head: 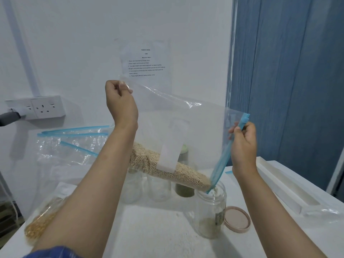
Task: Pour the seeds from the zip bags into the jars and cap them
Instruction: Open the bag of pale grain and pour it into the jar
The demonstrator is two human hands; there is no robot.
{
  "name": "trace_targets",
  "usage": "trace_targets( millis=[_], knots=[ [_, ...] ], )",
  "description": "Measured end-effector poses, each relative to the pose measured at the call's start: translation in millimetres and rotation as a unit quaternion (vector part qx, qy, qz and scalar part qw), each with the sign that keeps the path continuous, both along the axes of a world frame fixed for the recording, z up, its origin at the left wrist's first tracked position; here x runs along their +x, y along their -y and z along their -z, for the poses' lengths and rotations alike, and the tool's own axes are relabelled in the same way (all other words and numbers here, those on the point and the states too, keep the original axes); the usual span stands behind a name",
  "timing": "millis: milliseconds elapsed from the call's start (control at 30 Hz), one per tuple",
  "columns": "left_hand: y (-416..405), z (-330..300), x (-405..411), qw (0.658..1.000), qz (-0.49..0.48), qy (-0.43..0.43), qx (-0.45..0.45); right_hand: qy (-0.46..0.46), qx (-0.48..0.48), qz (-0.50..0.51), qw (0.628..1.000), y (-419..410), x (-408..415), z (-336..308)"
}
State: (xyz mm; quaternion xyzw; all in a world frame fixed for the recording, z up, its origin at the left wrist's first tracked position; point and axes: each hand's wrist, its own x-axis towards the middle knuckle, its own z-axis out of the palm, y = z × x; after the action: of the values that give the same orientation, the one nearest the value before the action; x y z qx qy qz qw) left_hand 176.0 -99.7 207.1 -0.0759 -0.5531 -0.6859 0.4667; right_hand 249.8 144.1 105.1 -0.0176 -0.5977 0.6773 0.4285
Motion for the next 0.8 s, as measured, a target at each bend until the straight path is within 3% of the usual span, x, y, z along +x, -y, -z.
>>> trace_targets(
  millis=[800],
  knots=[
    [6.5, 0.7, -0.6, 1.0, 0.007, -0.002, -0.012, 0.027, 0.024, 0.011, 0.999, 6.5, -3.0, -6.0]
  ],
)
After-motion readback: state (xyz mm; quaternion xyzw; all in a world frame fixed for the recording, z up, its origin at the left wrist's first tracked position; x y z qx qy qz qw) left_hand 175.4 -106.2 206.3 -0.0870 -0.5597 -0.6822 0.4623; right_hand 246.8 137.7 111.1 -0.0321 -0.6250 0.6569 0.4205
